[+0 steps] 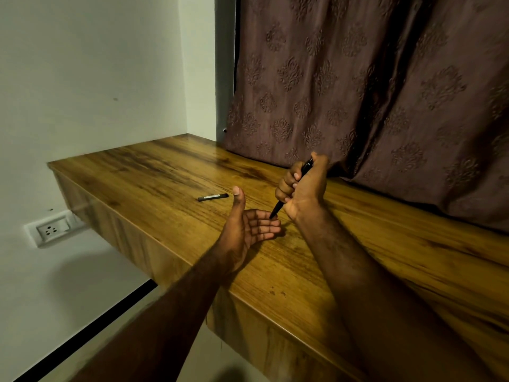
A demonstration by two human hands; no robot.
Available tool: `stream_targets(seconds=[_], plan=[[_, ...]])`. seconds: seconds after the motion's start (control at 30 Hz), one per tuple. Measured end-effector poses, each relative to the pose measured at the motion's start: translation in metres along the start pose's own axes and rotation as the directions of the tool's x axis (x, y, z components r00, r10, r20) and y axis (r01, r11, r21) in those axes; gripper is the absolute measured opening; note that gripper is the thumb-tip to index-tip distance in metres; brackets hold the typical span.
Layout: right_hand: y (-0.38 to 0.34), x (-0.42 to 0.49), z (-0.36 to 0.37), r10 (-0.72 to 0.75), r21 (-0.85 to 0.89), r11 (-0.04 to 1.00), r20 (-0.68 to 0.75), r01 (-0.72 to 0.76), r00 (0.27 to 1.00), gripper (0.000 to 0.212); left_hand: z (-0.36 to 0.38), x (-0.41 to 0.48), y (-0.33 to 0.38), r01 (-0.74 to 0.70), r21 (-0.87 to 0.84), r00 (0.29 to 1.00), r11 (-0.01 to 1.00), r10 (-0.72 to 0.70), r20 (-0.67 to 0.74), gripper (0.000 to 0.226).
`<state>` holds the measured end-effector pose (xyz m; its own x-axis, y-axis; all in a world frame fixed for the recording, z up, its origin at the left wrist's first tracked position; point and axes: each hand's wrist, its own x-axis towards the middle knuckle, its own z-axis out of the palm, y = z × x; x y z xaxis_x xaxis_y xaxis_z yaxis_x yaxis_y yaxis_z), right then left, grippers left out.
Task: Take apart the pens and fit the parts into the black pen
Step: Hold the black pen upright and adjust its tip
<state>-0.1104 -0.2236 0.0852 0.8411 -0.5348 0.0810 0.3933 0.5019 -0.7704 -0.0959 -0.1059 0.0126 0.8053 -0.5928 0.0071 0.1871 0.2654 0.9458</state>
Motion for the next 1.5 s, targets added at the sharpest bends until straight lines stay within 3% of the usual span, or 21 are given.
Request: stream_targets(seconds=[1.5], plan=[[0.0018,-0.0037,0.0020,-0.020,-0.035,0.999,-0.003,0.020,1.000,0.054,-0.0007,0.0009,-0.0020,-0.017,0.006,1.000,1.000,0.017,0.021,0.103]])
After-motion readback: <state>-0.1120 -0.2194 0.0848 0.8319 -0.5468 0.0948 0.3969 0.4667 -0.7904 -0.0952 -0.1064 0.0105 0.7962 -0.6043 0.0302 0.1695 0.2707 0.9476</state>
